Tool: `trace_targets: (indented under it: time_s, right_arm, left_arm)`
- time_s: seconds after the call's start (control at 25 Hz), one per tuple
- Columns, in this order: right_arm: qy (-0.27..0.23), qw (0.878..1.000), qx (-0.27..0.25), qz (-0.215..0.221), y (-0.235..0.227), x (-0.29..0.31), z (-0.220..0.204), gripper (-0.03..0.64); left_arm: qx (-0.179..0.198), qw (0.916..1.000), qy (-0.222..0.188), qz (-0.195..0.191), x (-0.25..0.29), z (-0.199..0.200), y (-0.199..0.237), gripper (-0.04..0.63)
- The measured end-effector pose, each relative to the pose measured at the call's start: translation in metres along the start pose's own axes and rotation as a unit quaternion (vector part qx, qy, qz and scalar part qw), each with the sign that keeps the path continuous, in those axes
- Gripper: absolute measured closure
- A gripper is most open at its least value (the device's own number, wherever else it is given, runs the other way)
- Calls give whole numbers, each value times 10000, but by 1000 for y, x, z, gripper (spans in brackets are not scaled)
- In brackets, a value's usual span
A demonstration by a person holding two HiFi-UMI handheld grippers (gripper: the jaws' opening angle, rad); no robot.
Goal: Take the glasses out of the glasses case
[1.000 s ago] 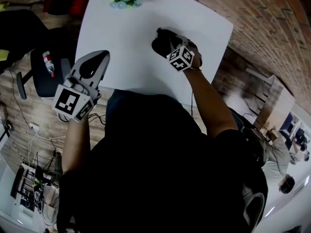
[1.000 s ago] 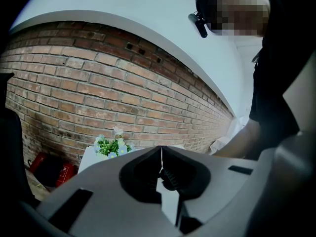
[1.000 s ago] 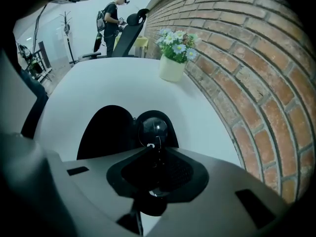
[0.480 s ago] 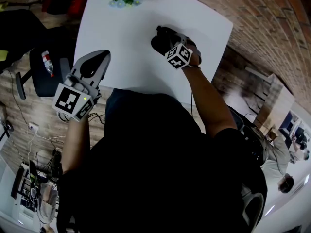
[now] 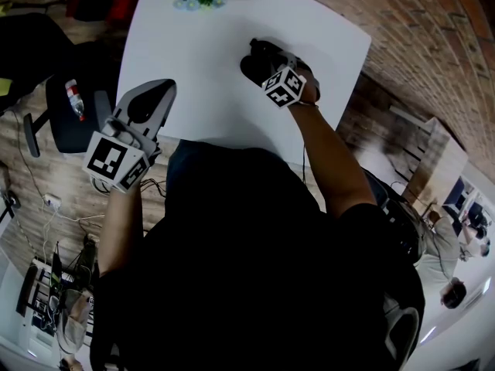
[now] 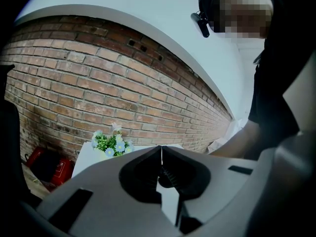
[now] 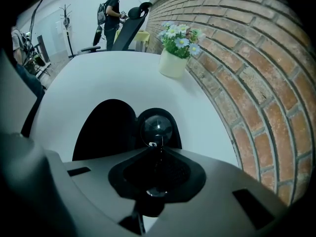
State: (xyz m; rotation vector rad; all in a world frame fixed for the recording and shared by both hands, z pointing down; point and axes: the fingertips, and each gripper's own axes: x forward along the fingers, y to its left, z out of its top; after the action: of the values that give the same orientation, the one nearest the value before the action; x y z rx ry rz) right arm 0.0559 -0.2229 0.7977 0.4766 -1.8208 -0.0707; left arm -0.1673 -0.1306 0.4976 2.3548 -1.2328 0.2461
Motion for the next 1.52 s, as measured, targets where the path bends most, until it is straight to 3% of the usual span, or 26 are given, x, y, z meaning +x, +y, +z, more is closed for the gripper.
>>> trace_targets:
  time_s: [1.52]
  right_arm:
    - [-149,9999,49,-40,1,-21,1,592]
  left_arm:
    - [159,9998,-119,25,-10,13,-20,583]
